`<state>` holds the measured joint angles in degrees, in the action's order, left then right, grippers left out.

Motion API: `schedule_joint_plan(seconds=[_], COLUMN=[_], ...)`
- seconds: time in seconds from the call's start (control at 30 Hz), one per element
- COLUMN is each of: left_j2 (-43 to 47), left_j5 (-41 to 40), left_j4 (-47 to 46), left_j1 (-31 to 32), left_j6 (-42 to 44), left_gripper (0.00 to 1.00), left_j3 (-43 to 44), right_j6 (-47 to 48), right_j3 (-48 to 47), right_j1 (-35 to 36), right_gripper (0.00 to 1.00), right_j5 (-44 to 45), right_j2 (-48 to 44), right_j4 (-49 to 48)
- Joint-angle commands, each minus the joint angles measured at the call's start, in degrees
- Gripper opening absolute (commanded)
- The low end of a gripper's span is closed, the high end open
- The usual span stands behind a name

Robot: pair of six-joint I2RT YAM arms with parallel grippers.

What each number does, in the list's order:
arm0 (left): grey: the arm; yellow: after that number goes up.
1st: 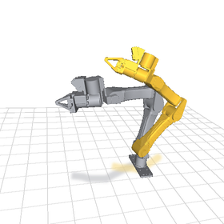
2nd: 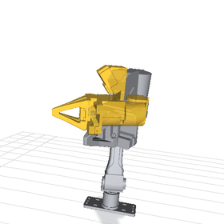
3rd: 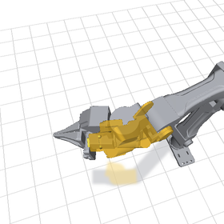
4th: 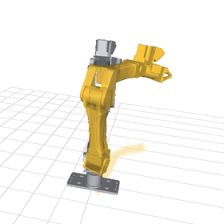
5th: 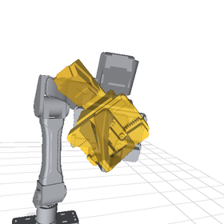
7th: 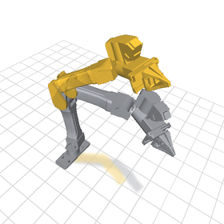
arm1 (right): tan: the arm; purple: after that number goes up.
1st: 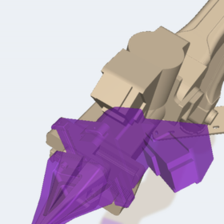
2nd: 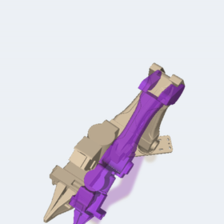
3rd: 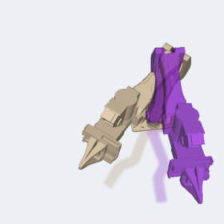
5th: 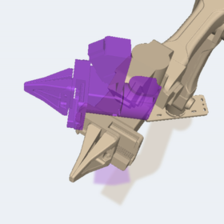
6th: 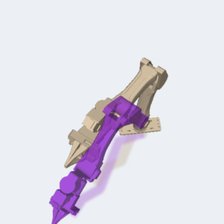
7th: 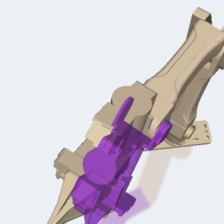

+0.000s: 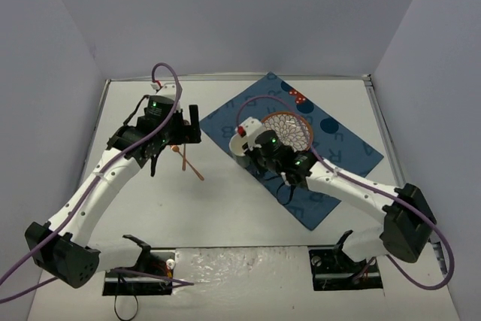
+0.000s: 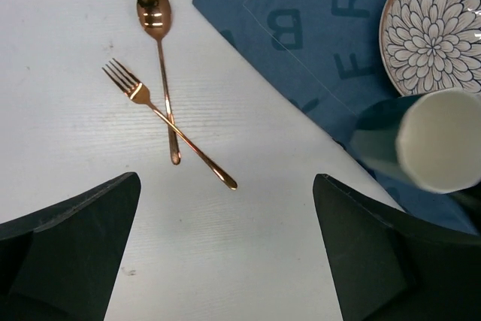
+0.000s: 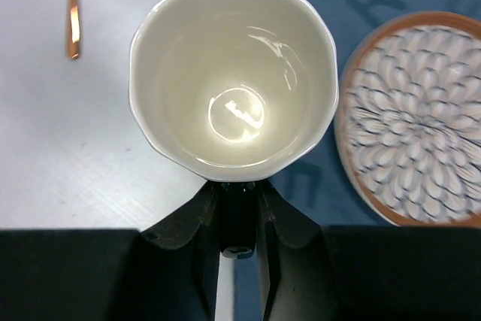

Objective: Set the dinner table for one person

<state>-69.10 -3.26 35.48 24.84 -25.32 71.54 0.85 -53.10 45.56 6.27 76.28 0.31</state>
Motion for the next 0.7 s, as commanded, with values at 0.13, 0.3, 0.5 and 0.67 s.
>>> schedule_joint_plan(seconds=[0.13, 0.3, 0.5, 0.67], left_j2=[6.8, 8.3, 9.8, 12.2], left_j5=[1.0, 1.9, 2.3, -2.0], left_j4=[-4.0, -4.7, -4.5, -2.4], left_j1=[-6.5, -7.7, -8.6, -7.1], left_j6=[2.5, 4.9, 7.9, 9.9], left_gripper=[0.97, 0.97, 0.97, 0.97], left_j3=[-8.3, -11.4, -13.2, -14.6], right_j6=[-6.4, -9.5, -11.5, -8.8], right_j3=[2.6, 5.0, 7.0, 5.9], right_j1=[-22.1, -36.8, -47.0, -51.7], right_gripper=[0.00, 0.00, 0.00, 0.00], right_j5=[8.7, 8.2, 6.9, 3.7], right_j2=[-16.7, -18.0, -14.7, -11.4], right_j4=[-2.8, -2.2, -3.8, -7.0])
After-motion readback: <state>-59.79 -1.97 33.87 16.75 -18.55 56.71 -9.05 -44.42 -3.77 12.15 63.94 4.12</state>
